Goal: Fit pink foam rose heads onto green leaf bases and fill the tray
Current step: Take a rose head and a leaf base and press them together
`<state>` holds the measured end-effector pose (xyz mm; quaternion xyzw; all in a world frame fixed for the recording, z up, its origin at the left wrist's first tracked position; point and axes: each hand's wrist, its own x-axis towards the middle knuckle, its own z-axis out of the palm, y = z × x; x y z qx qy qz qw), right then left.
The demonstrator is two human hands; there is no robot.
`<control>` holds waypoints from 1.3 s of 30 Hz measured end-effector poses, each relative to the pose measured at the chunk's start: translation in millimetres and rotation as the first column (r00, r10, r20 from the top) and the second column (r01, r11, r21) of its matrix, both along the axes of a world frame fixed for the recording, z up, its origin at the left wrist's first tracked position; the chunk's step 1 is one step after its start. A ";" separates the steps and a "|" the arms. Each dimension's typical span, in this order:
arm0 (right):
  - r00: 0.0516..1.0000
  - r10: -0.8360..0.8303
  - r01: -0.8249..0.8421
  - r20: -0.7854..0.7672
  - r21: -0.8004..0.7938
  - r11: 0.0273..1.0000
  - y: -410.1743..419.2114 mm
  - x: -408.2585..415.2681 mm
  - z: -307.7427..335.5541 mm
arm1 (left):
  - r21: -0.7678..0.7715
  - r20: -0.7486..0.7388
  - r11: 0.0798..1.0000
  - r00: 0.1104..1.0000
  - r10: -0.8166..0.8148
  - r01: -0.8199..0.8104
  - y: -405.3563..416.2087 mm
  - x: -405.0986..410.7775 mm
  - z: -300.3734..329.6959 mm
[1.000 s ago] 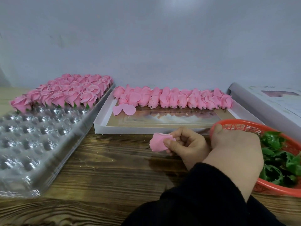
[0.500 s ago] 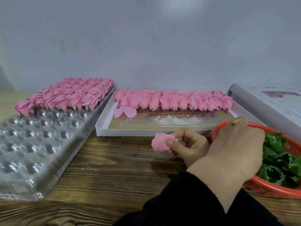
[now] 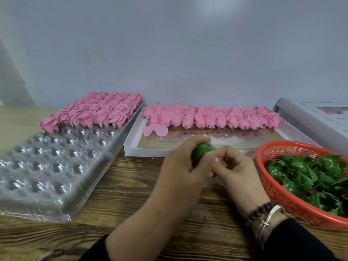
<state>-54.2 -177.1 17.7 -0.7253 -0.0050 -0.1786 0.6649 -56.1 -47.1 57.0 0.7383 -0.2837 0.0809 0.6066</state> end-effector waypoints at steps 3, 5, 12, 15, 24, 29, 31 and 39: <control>0.997 -0.057 0.057 0.060 0.000 0.998 1.7 0.9 -3.9 | -0.192 -0.271 0.980 0.963 -0.001 -0.053 16.5 7.8 -12.0; 0.990 -0.098 0.098 0.104 0.002 0.995 1.2 1.6 -5.0 | -0.281 -0.494 0.950 0.869 -0.023 -0.135 21.8 17.5 -19.9; 0.965 -0.188 0.180 0.180 0.058 0.982 5.2 -16.2 5.6 | -0.549 -0.672 0.808 0.688 -0.273 -0.216 28.4 39.0 -28.5; 0.958 -0.203 0.175 0.204 0.145 0.974 14.3 -22.8 10.3 | -0.592 -0.673 0.780 0.657 -0.339 -0.204 27.4 40.4 -31.1; 0.976 -0.118 0.115 0.181 0.025 0.993 32.1 -22.3 6.7 | -0.577 -0.679 0.796 0.648 -0.345 -0.181 22.0 39.9 -36.7; 0.970 -0.146 0.170 0.195 -0.114 0.979 25.6 -18.8 2.8 | -0.504 -0.660 0.853 0.699 -0.275 -0.140 15.9 33.7 -38.1; 0.968 -0.154 0.187 0.199 -0.160 0.969 25.5 -18.2 1.1 | -0.492 -0.647 0.861 0.716 -0.261 -0.131 14.3 31.5 -38.2; 0.961 -0.179 0.224 0.212 -0.214 0.951 23.5 -16.7 -0.3 | -0.440 -0.602 0.896 0.759 -0.248 -0.056 12.9 28.2 -39.9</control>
